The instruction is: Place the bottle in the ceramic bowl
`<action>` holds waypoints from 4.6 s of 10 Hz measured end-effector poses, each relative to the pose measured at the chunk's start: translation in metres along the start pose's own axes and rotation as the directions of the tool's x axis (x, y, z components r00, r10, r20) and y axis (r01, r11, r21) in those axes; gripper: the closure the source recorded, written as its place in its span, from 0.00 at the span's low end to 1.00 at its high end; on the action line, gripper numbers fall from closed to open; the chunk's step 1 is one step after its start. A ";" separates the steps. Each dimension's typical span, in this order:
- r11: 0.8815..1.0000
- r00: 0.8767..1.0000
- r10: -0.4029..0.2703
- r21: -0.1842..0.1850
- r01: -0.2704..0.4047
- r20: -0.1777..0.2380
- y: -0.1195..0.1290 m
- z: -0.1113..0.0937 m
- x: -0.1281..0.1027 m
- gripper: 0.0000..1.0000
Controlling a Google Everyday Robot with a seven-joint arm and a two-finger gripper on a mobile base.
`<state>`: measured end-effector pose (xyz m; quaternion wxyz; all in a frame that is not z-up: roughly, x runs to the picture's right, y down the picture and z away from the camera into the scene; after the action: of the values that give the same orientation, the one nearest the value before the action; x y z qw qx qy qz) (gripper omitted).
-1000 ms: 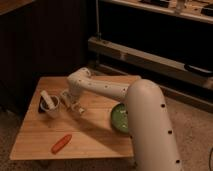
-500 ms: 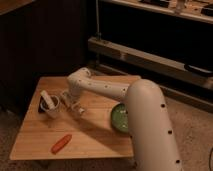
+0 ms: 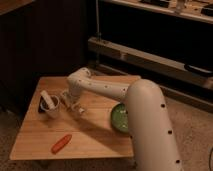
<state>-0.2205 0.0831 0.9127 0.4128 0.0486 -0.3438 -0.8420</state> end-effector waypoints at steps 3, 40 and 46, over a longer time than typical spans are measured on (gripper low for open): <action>1.000 1.000 0.000 0.000 0.000 0.000 0.000 0.000 0.000 0.98; 0.999 0.999 0.049 0.004 -0.049 -0.022 -0.007 -0.091 -0.044 0.72; 0.998 0.998 0.062 0.004 -0.062 -0.029 0.000 -0.110 -0.074 0.82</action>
<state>-0.1315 0.0779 0.8148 0.4436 0.0509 -0.3402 -0.8276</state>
